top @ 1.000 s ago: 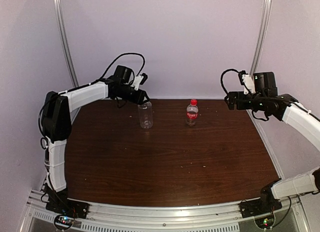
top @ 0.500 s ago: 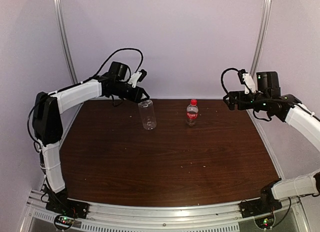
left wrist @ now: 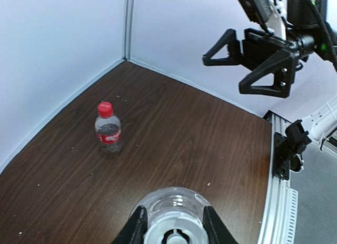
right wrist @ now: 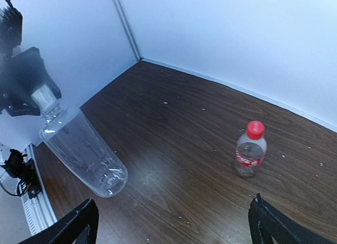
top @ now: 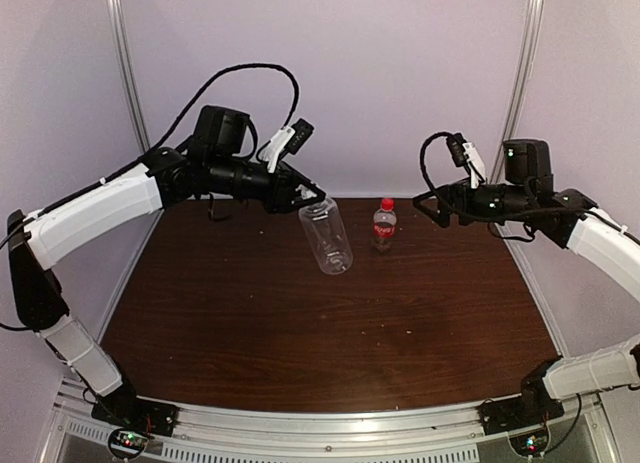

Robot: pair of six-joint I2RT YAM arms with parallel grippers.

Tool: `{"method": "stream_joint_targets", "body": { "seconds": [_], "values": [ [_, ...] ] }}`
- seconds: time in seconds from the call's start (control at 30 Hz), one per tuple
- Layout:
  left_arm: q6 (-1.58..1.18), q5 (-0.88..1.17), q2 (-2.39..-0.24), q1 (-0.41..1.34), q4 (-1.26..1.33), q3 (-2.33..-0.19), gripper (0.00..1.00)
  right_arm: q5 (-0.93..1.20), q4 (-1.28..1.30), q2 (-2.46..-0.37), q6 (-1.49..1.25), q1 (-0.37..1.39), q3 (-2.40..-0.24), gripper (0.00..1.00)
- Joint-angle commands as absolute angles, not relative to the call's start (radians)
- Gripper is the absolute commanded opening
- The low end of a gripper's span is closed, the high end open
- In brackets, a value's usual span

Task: Unscrew the bottle caps

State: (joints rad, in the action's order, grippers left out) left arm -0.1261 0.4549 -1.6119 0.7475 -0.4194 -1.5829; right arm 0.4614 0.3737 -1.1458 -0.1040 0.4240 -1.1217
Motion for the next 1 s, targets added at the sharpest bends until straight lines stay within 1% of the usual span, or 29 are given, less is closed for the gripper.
{"method": "stream_joint_targets", "body": {
  "seconds": [0.0, 0.13, 0.23, 0.6, 0.77, 0.9, 0.97],
  "values": [
    [-0.189, 0.484, -1.506, 0.787, -0.302, -1.473, 0.18, 0.642, 0.256, -1.143, -0.115, 0.498, -1.099, 1.00],
    [-0.293, 0.534, -1.415, 0.797, -0.153, -1.330, 0.17, 0.719, 0.221, -1.147, -0.081, 0.578, -1.071, 1.00],
    [-0.353, 0.563, -1.358, 0.804, -0.053, -1.242, 0.17, 0.721, 0.215, -1.170, -0.045, 0.647, -1.070, 1.00],
    [-0.393, 0.608, -1.328, 0.838, -0.050, -1.232, 0.17, 0.733, 0.128, -1.302, -0.044, 0.828, -1.090, 1.00],
    [-0.383, 0.580, -1.326, 0.879, -0.046, -1.213, 0.17, 0.756, 0.041, -1.336, -0.050, 0.859, -1.052, 1.00],
    [-0.389, 0.544, -1.317, 0.923, -0.009, -1.168, 0.17, 0.765, 0.037, -1.362, -0.037, 0.869, -1.052, 1.00],
    [-0.405, 0.535, -1.310, 0.934, 0.031, -1.144, 0.17, 0.769, 0.032, -1.367, -0.033, 0.871, -1.052, 0.98]
  ]
}}
